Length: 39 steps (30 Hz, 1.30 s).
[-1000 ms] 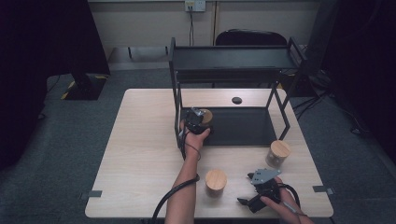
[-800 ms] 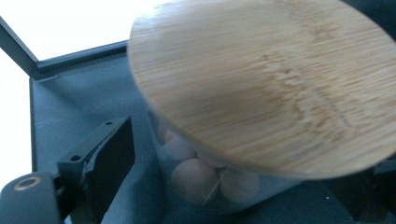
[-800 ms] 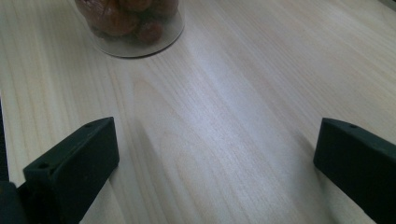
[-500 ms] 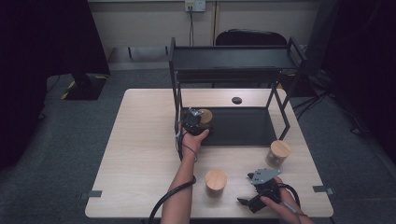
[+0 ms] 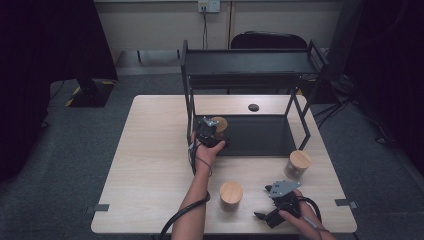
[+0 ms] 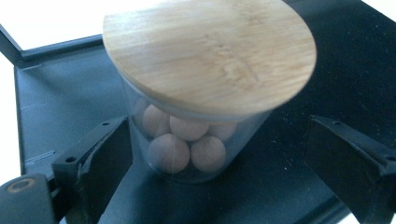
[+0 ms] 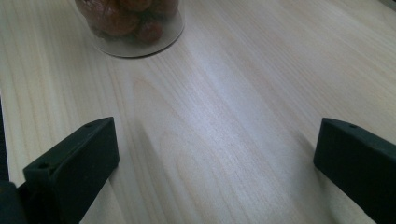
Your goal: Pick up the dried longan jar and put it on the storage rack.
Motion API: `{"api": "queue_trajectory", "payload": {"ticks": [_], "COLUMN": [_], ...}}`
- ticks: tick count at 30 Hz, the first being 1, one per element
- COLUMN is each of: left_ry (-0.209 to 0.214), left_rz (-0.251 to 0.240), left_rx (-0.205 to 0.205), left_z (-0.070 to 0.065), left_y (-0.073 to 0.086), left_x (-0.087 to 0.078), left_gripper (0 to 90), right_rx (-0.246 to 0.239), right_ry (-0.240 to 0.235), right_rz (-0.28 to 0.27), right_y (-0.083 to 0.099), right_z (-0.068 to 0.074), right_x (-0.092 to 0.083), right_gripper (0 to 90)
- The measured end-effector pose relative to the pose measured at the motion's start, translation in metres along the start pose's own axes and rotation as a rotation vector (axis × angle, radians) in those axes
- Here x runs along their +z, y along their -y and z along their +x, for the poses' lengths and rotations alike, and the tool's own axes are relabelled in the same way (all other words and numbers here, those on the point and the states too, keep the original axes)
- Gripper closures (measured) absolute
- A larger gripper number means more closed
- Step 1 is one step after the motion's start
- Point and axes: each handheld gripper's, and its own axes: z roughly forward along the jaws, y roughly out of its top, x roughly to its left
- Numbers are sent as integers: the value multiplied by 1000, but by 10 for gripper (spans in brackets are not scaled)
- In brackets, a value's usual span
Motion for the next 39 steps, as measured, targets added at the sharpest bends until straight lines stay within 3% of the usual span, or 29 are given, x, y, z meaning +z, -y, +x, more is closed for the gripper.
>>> {"api": "queue_trajectory", "payload": {"ticks": [39], "left_ry": [112], "left_rz": [-15], "left_rx": [14], "left_z": [-8], "left_y": [15], "left_x": [-25], "left_gripper": [69], "right_rx": [0], "right_ry": [0], "right_rz": [0], "right_y": [0], "right_z": [0], "right_x": [0], "right_gripper": [0]}}
